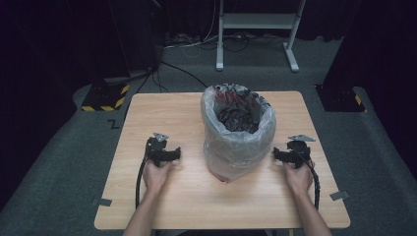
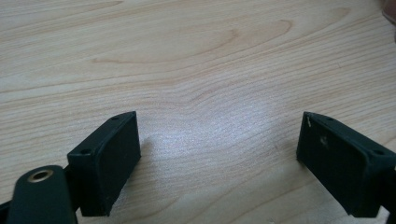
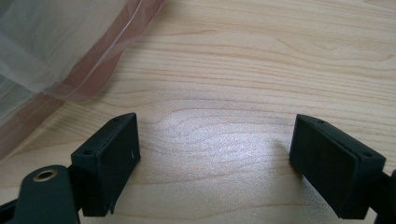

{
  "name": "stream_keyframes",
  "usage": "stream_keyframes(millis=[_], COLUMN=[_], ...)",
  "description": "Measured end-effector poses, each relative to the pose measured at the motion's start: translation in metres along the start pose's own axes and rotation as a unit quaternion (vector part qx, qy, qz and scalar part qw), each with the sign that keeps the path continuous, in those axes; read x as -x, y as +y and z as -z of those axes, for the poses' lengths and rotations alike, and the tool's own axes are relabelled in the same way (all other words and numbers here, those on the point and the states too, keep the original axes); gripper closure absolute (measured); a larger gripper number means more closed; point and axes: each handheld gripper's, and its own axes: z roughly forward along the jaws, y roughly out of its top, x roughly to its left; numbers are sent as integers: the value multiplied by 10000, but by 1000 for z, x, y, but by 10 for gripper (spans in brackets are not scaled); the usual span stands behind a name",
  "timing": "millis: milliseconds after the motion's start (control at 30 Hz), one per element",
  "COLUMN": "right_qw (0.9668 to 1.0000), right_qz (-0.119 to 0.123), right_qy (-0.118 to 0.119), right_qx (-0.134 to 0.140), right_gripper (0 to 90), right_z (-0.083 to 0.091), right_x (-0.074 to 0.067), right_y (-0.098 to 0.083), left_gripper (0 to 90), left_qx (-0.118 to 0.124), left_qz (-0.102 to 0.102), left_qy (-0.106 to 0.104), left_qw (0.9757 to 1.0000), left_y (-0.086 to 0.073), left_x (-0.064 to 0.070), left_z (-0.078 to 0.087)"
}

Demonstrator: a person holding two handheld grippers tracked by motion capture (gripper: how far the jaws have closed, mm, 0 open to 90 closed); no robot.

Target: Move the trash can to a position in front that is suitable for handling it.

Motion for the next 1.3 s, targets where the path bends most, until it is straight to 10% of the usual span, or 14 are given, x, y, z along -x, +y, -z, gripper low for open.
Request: stream_keyframes(millis=[400, 567, 1300], right_qw=[10000, 9987, 9916], right_qz=[-63, -493, -957], right_qy=[-75, 109, 834], right_qx=[4, -7, 265], right_gripper=[157, 221, 263], right_z=[-2, -1, -19], right_x=[-1, 0, -26], right_y=[2, 7, 23], left_gripper=[137, 149, 149], left_qx=[-6, -38, 288], left_qz=[243, 360, 825], left_qy=[224, 234, -980], left_qw=[9995, 9991, 9913], left_y=[2, 7, 43], left_x=[4, 10, 80], left_z=[-2, -5, -31])
